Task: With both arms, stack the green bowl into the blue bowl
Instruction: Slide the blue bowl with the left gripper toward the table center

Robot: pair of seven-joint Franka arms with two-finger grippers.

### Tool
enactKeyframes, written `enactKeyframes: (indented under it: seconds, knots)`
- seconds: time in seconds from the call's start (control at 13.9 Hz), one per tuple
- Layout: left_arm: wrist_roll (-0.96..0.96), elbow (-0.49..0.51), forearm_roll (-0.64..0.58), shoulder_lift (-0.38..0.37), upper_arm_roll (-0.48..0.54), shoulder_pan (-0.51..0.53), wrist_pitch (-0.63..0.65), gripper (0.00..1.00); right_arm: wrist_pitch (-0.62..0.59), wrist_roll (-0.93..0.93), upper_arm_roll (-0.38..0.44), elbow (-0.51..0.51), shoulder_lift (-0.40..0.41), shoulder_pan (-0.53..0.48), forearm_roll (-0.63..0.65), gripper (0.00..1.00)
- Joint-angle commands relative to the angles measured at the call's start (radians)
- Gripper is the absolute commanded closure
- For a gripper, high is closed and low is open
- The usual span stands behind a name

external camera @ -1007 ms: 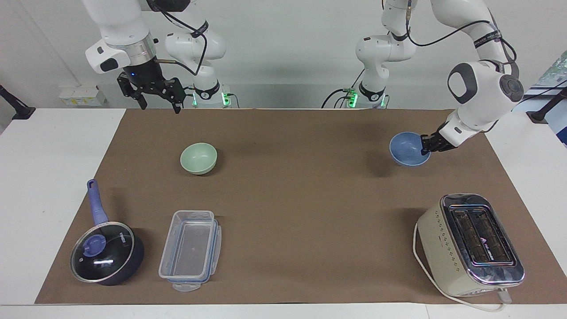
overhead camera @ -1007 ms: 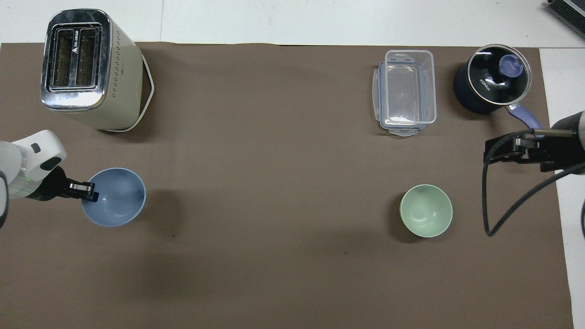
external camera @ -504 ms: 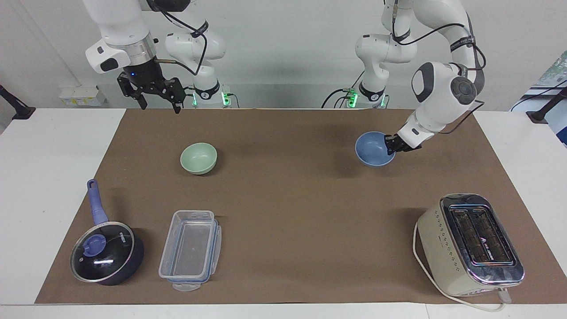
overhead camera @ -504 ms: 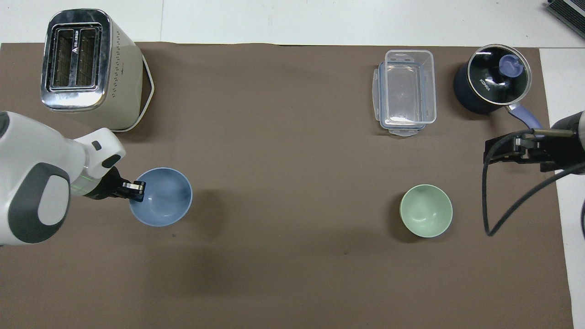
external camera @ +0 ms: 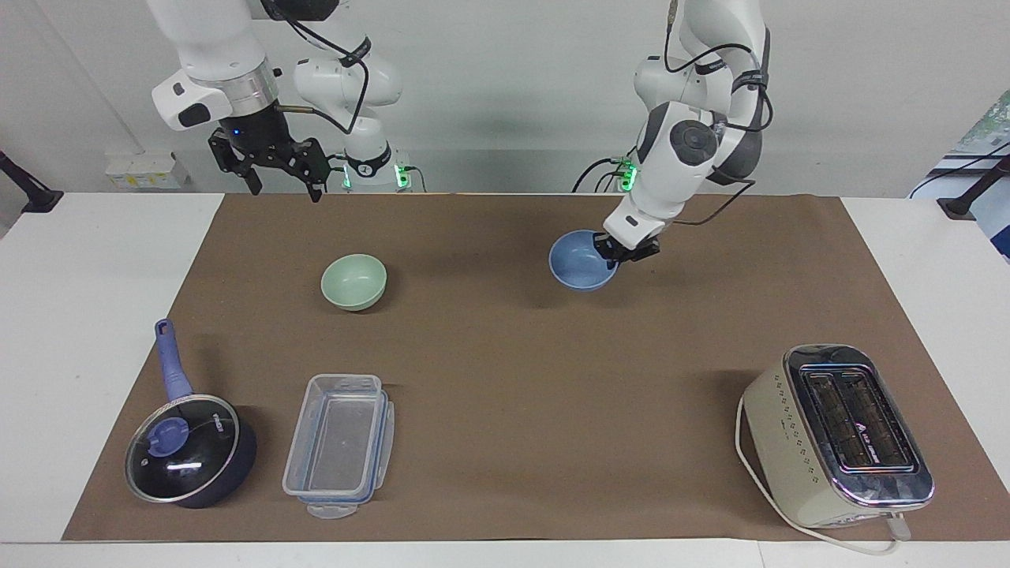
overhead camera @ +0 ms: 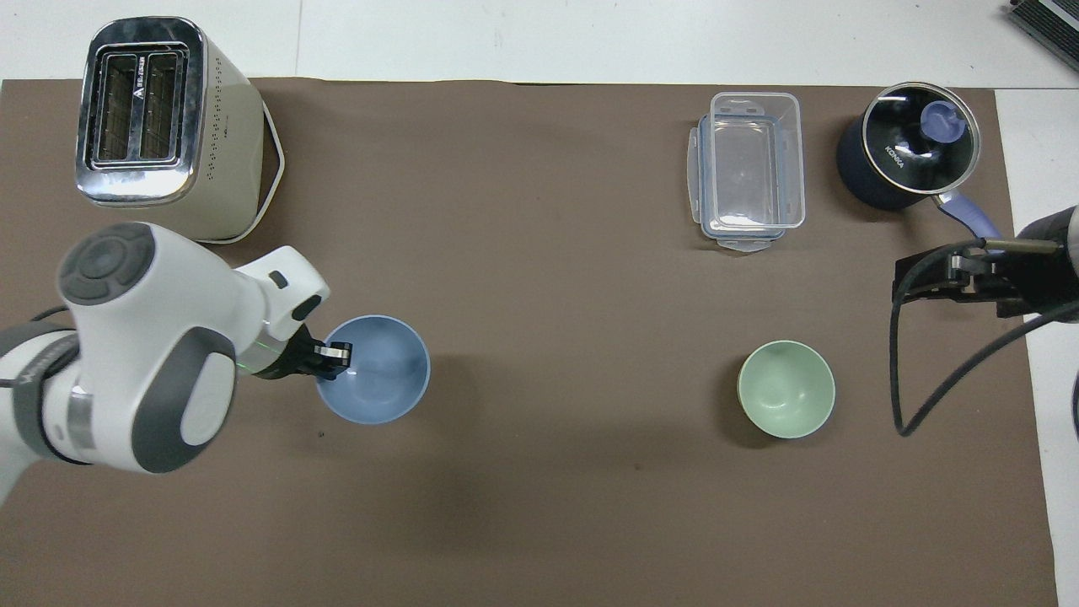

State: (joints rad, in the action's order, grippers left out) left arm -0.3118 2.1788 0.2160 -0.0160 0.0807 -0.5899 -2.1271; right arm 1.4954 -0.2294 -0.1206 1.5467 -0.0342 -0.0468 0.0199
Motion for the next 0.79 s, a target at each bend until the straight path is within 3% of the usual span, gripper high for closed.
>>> enactKeyframes:
  seconds: [0.0,0.43,0.5,0.58,0.72]
  knots:
    - [-0.013,0.1,0.072,-0.03,0.019,-0.053,-0.12,1.0,0.009,0.004,-0.002,0.016,-0.015,-0.015,-0.021,0.0]
    - [-0.013,0.242,0.141,-0.024,0.019,-0.153,-0.325,1.0,0.009,0.004,-0.002,0.018,-0.016,-0.015,-0.021,0.0]
    - [-0.013,0.248,0.141,-0.022,0.021,-0.156,-0.333,0.8,0.009,0.004,-0.002,0.018,-0.016,-0.015,-0.021,0.0]
    - [-0.012,0.246,0.141,-0.021,0.021,-0.156,-0.33,0.01,0.009,0.004,-0.002,0.018,-0.016,-0.015,-0.021,0.0]
    - [-0.01,0.236,0.141,-0.016,0.024,-0.145,-0.317,0.0,0.009,0.004,-0.002,0.018,-0.016,-0.015,-0.021,0.0]
